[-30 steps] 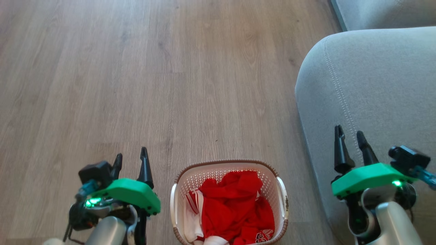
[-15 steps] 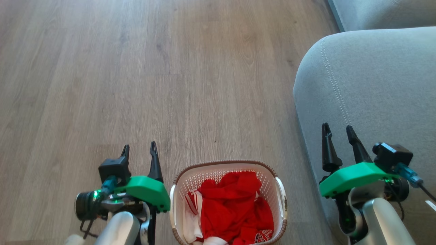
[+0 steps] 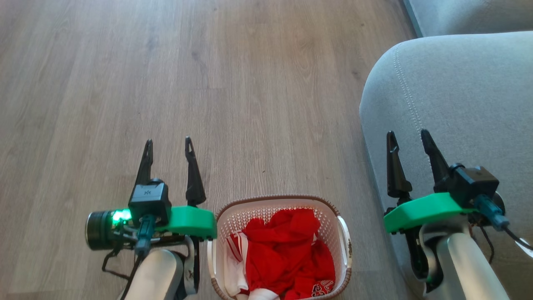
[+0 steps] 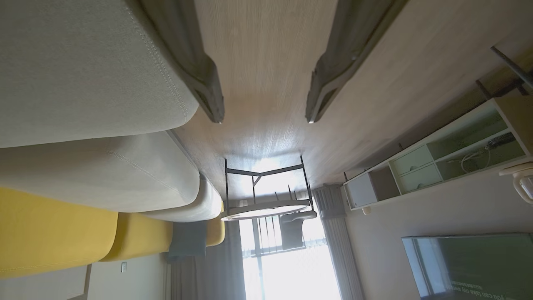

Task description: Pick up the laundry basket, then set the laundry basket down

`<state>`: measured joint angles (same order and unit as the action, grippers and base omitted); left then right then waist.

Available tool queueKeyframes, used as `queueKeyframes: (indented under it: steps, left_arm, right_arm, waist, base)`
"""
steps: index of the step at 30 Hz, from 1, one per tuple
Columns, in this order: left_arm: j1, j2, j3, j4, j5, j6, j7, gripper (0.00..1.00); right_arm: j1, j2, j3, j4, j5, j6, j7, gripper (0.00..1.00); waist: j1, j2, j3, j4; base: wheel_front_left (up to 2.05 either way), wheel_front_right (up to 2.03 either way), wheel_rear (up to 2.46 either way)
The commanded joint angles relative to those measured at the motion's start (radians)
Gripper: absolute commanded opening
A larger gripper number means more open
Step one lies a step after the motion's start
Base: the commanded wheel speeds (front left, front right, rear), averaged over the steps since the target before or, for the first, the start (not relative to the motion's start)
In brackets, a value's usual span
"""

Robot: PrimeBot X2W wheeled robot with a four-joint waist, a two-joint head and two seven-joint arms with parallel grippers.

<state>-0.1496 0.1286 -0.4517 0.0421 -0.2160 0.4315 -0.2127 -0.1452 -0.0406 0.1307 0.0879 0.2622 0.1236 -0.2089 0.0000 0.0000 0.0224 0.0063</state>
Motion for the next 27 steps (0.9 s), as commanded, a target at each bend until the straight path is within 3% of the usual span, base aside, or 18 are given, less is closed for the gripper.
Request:
queueKeyframes:
  steps: [1,9,14,21,27]
  left_arm:
    - [-0.061,0.013,0.02,-0.048,0.029,0.006,-0.013,1.0]
    - [-0.042,-0.028,0.067,-0.075,0.053,-0.059,-0.034,1.0]
    - [-0.014,-0.058,0.105,-0.032,0.069,-0.162,-0.048,1.0]
    - [0.019,-0.078,0.175,0.1,-0.087,-0.31,-0.049,1.0]
    - [0.014,-0.078,0.163,0.159,-0.075,-0.351,-0.049,1.0]
  right_arm:
    - [-0.057,-0.009,0.025,-0.045,-0.032,0.006,-0.017,1.0]
    - [-0.053,-0.01,0.031,-0.038,-0.071,0.007,-0.037,1.0]
    - [-0.047,-0.01,0.025,-0.001,-0.086,0.007,-0.052,1.0]
    - [-0.033,-0.01,0.02,0.092,-0.06,0.007,-0.053,1.0]
    - [-0.038,-0.01,0.034,0.149,-0.043,0.007,-0.053,1.0]
  waist:
    - [0.0,0.0,0.0,0.002]
    - [0.0,0.0,0.004,0.006]
    - [0.0,0.0,0.006,0.006]
    - [0.0,0.0,0.003,0.004]
    - [0.0,0.0,0.003,0.002]
  base:
    - [0.0,0.0,0.0]
    - [0.0,0.0,0.0]
    - [0.0,0.0,0.0]
    - [0.0,0.0,0.0]
    - [0.0,0.0,0.0]
